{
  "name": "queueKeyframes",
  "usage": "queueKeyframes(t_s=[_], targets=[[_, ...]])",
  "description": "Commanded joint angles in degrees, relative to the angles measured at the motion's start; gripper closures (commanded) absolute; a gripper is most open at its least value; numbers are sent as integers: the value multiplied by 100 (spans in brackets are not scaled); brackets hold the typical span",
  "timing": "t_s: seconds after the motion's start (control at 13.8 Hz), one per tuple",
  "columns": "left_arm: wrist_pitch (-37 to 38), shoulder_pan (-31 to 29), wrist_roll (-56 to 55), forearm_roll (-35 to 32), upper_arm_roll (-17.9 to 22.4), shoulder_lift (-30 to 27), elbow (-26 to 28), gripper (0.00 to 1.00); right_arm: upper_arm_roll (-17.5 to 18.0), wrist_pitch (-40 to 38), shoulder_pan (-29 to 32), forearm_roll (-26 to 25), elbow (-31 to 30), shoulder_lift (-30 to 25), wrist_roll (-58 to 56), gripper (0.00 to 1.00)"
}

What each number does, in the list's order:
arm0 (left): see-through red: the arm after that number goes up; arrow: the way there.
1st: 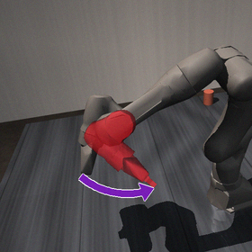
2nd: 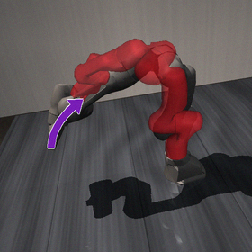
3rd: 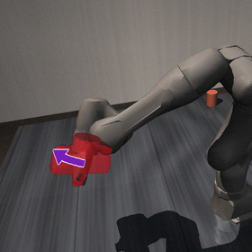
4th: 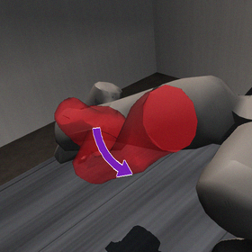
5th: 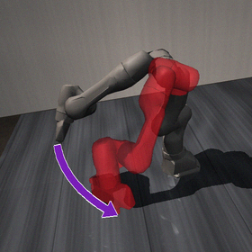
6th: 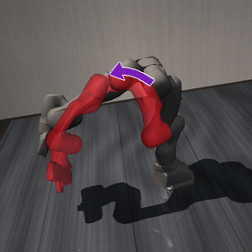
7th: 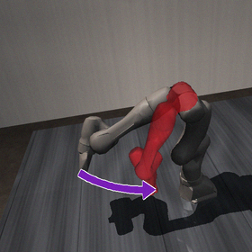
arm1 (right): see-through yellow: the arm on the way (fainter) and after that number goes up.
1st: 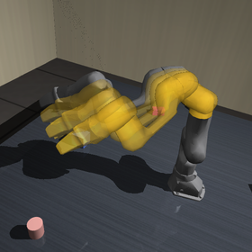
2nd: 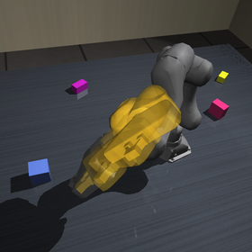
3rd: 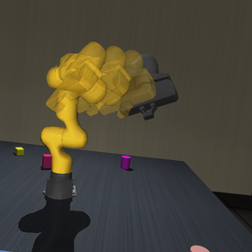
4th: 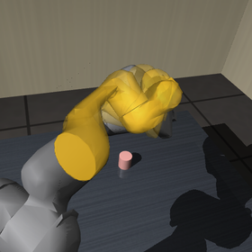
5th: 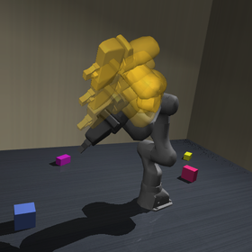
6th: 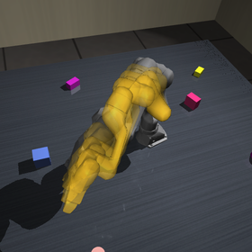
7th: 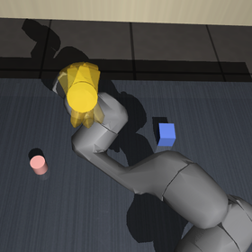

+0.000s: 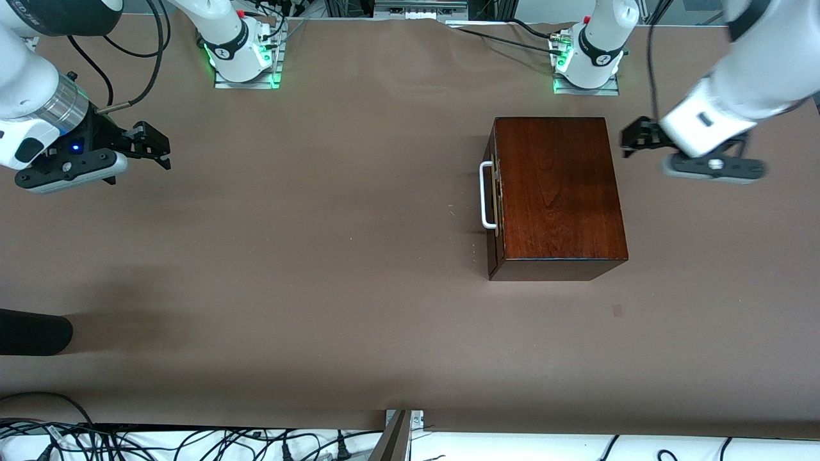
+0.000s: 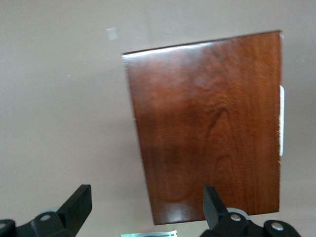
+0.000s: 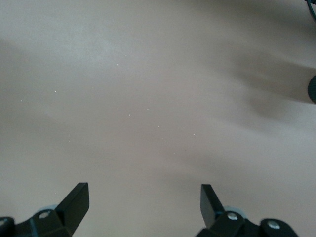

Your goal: Open drawer, take yellow block, close drawer

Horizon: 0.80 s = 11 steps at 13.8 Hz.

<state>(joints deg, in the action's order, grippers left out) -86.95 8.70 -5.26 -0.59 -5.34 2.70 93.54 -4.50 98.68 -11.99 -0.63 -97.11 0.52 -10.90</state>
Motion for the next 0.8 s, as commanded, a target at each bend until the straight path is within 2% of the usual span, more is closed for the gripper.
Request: queueKeyframes(t_s=[0.0,0.14,0.43,0.72], targets=[[-259,324,-421,130,-466,624,-423,0,37,-103,39,-16,114,27,80,0],[-384,544,-1219,130,-748,1116,-835,0,37,-103,39,-16,105,19,80,0],[-497,1518,-2434,51,-767,2197,-1592,0,37,-103,39,-16,105,19,80,0],[-516,1889,-2612,-150,-776,2621,-1550,0,37,-103,39,-16,105,27,80,0]])
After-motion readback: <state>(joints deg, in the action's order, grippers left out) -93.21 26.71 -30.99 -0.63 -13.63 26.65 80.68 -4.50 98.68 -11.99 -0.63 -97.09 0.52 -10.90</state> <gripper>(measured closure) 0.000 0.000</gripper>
